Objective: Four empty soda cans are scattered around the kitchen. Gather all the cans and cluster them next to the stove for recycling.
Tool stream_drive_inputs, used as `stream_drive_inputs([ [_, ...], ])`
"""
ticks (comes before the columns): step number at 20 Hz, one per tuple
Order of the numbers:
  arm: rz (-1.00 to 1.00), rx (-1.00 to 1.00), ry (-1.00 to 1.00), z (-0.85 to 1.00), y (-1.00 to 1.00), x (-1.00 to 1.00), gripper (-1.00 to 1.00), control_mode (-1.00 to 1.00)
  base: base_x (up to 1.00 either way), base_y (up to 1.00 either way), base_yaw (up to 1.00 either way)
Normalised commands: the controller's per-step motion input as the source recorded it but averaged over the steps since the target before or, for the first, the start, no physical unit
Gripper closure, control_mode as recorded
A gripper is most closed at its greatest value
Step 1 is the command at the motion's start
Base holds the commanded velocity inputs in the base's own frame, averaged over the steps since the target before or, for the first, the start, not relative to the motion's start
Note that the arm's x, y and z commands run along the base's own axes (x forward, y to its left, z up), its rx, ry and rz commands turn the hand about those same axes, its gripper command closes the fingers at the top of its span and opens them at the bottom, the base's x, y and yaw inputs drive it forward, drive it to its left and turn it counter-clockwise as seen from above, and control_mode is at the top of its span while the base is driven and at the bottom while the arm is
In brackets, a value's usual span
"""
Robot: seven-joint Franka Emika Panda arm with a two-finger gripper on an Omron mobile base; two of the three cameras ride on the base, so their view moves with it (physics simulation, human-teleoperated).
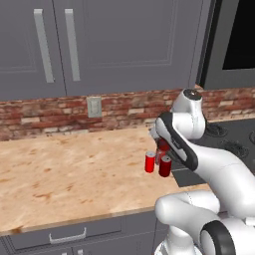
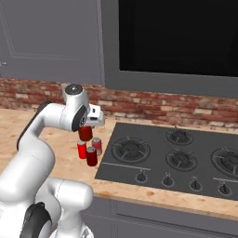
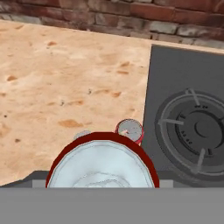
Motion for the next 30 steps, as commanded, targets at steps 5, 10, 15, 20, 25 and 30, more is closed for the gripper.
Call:
stream_drive_inputs([
  [5, 0.00, -0.02, 0.06, -0.68, 0.29, 0.00, 1.00, -1.00, 0.00, 0.00, 0.00],
  [10, 0.00, 0.00, 0.04, -0.43, 0.20, -0.02, 1.00, -1.00, 0.00, 0.00, 0.00],
  [15, 0.00, -0.01, 0.12, -0.23, 0.12, -0.04, 1.00, -1.00, 0.00, 0.00, 0.00],
  [20, 0.01, 0.00, 0.03, -0.46, 0.00, 0.08, 1.00, -1.00, 0.00, 0.00, 0.00],
  [25, 0.00, 0.01, -0.01, -0.17, -0.34, 0.00, 1.00, -1.00, 0.00, 0.00, 0.00],
  [30, 0.00, 0.03, -0.04, 0.00, -0.51, 0.00, 1.00, -1.00, 0.00, 0.00, 0.00],
])
